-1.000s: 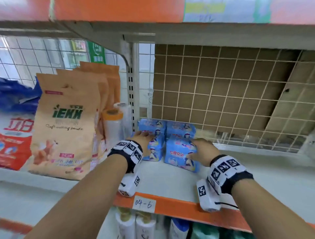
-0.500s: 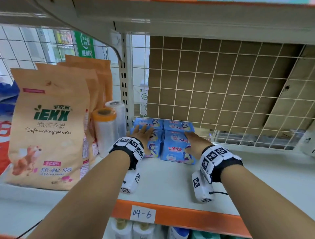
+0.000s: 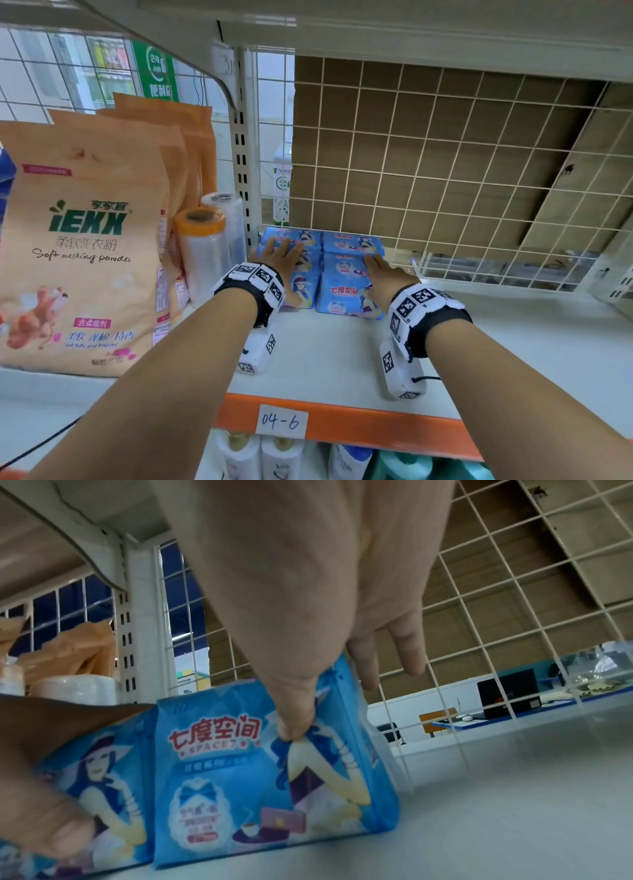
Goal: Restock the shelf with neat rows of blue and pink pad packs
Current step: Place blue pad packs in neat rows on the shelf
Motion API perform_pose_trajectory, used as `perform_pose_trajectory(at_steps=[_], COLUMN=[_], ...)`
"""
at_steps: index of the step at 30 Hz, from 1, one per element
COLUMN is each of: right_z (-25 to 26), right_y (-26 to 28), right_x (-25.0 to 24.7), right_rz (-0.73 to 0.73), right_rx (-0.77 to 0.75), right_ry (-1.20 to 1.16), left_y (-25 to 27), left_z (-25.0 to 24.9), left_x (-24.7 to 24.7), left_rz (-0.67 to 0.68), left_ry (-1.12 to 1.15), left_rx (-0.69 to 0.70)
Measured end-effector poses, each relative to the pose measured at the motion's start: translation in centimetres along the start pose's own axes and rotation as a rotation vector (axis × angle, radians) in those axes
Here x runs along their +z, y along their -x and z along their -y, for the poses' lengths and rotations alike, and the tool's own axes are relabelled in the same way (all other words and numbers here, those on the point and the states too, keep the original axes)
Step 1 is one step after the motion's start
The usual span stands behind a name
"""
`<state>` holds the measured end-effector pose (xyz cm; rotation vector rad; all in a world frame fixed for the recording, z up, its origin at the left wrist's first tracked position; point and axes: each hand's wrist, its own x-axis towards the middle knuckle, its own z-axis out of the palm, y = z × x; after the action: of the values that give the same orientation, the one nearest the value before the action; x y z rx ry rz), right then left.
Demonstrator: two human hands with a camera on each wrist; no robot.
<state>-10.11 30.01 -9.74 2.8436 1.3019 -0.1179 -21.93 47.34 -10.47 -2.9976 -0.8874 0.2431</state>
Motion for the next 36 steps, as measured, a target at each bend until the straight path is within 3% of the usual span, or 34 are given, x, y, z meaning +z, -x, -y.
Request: perform_pose_trajectory(at_steps=[3,7,11,16,19,22,24,25,27,29,36], right_z=[0.1,-0.1,-1.3,-3.1,-3.8,-4.6,-5.1,-5.4,-5.9,-6.7,-7.3], right_y=[1.5,4.7,9.7,17.1,20.4,22.7,23.7,24.2,25.3,26.6,28.1], right_x=[-0.7,-1.2,-0.7,4.2,9.2,15.8,21.1,23.9,29.5,35.4,57.7], right_rz=[-0.070,-0.171,-0.326,-0.378,-0.289,-0.050,0.133,0.213,0.360,0.495,0.743], right_rx=[0.036,-0.018,-0.250,-0.492,-0.574,-0.516,-0.427,-0.391,-0.330,-0.268,-0.152], right_ry=[0.006,-0.122,-0.413,-0.610,-0.687,-0.805,-0.809,-0.785,-0.702,-0.633,-0.479], left_y=[1.0,4.1,10.2,19.3,23.0,26.3,27.8,28.4,29.3,29.8,27.8], left_z=[-0.6,-2.8,-6.6,-11.1,-14.0,-16.6,-18.1,-18.7,-19.7,-20.5,-22.6], left_x=[-0.5,-1.1,0.6,7.9,13.9,20.7,25.8,28.6,34.8,40.9,63.0], left_rz=[-0.023,-0.219,-0.403,-0.501,-0.399,-0.329,-0.187,-0.051,0.229,0.395,0.636], left_ry=[0.030,0.166,0.559,0.743,0.777,0.878,0.959,0.960,0.840,0.765,0.764], left_rx=[-0.022,0.055,0.204,0.133,-0.026,-0.201,-0.334,-0.391,-0.416,-0.441,-0.570])
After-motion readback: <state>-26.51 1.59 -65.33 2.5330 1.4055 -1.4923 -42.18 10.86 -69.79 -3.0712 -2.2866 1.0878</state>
